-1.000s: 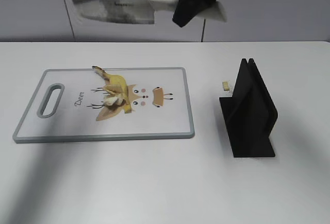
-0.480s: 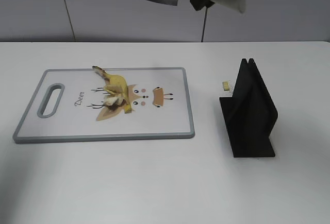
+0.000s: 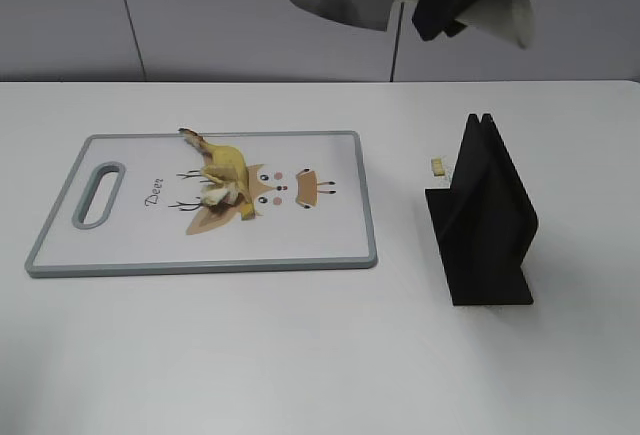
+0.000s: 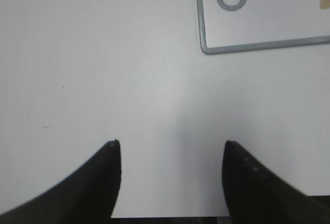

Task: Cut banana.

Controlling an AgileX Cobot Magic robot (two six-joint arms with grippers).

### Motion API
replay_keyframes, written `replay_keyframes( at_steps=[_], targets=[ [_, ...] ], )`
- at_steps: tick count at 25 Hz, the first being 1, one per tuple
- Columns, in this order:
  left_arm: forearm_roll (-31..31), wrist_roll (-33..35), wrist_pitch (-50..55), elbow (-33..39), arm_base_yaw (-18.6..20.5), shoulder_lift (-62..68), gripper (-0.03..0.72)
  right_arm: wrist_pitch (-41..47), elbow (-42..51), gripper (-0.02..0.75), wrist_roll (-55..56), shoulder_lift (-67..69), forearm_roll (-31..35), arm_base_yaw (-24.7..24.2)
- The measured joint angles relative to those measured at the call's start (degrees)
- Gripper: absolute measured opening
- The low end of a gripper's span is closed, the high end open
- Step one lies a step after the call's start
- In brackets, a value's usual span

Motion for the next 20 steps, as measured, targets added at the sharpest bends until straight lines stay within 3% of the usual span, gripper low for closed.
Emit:
replay_keyframes(
  at_steps=[12,20],
  targets=[
    [-0.18,0.00,-4.92,20.91,0.00,-23.78,0.584,-5.49,18.59,0.171,6.98,-10.81,-4.75,0.00],
    [-0.49,0.00,-8.11,27.31,0.00,-38.81,0.579,-10.64,26.55,0.171,14.34,-16.85,-10.20,0.00]
  ],
)
